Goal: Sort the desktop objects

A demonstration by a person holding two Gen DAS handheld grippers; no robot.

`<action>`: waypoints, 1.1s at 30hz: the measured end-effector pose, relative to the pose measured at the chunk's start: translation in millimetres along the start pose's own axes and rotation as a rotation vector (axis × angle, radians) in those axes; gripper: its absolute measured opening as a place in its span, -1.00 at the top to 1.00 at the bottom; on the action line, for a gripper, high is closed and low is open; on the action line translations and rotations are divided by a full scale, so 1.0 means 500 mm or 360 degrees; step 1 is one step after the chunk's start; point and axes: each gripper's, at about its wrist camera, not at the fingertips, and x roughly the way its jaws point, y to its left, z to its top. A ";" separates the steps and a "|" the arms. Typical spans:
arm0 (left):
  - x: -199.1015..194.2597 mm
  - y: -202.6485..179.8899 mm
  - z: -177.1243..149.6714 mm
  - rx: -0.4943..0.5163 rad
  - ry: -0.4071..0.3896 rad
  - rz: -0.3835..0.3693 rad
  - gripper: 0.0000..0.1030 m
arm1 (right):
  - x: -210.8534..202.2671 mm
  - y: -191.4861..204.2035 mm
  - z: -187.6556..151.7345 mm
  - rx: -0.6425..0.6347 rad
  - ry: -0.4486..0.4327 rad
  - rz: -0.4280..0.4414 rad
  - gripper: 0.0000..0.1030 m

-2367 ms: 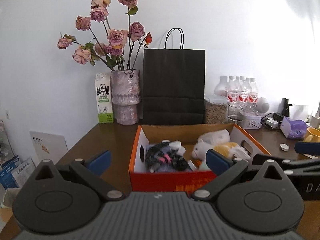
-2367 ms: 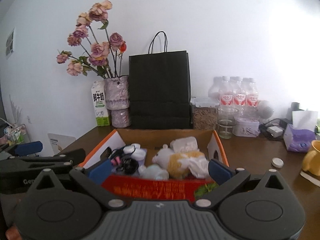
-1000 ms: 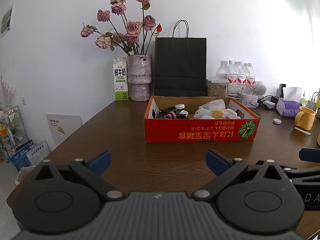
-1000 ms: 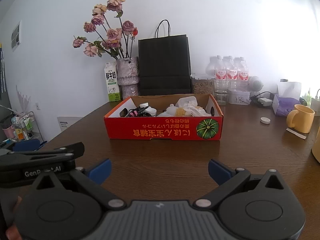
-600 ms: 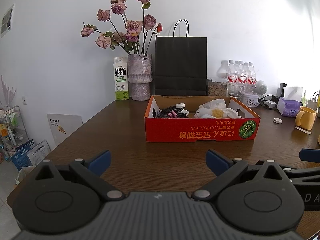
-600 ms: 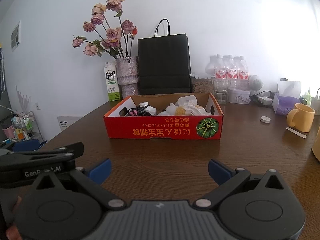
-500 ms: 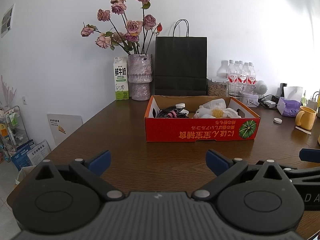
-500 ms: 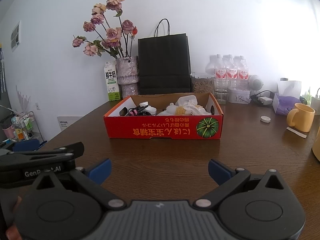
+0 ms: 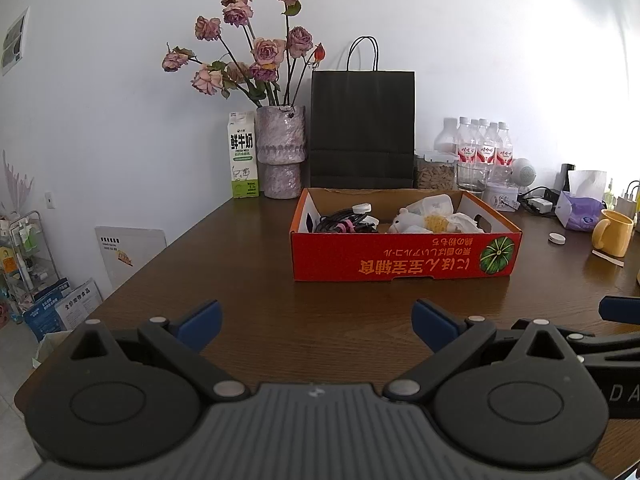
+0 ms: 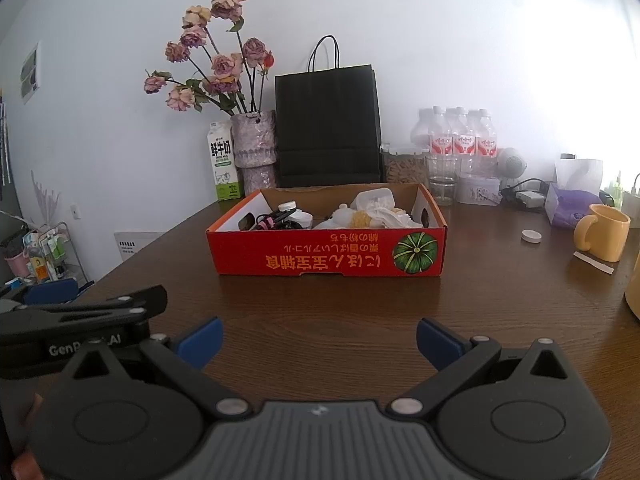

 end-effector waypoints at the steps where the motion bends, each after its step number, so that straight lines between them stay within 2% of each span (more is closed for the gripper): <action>1: 0.001 0.000 0.000 0.0000 0.0000 0.0000 -1.00 | 0.000 0.000 0.000 0.0000 0.0000 0.0001 -1.00; 33: 0.003 -0.002 -0.001 0.0012 -0.0007 0.0014 -1.00 | 0.004 -0.001 -0.001 0.0002 0.0011 0.0001 -1.00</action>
